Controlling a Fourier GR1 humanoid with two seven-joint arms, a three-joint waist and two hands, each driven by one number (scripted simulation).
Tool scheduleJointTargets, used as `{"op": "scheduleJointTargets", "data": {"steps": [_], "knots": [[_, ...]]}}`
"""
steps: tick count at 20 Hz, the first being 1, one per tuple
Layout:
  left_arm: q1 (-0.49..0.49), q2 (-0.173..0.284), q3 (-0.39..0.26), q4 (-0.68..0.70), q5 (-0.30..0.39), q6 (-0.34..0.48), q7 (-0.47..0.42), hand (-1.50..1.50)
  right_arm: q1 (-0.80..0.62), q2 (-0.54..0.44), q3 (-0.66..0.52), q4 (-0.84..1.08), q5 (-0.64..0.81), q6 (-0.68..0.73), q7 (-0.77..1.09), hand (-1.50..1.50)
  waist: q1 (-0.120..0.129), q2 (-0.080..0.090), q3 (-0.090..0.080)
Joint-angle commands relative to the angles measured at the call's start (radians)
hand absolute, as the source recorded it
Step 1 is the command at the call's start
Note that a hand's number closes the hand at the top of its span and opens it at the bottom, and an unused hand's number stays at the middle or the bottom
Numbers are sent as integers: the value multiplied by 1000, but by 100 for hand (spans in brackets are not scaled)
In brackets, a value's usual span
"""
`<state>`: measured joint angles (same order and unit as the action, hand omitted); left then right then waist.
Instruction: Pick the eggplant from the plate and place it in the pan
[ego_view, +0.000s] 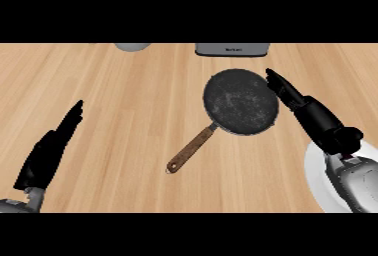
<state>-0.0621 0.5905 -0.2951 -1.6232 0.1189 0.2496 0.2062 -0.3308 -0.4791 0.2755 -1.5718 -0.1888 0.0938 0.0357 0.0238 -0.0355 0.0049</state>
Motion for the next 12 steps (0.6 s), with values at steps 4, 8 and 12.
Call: {"op": "scheduleJointTargets", "data": {"steps": [4, 8, 12], "knots": [[31, 27, 130, 84, 25, 47, 14, 0, 14, -71, -85, 50, -292, 384, -168, -150, -1, 43, -2], [58, 5, 121, 124, 31, 69, 53, 0, -62, -285, -175, 2, 23, 249, -192, 150, -62, 7, -24], [39, -6, 176, 168, 71, 73, 52, 0, 129, -77, -377, 307, -334, 240, -333, 150, -44, 58, 3]]}}
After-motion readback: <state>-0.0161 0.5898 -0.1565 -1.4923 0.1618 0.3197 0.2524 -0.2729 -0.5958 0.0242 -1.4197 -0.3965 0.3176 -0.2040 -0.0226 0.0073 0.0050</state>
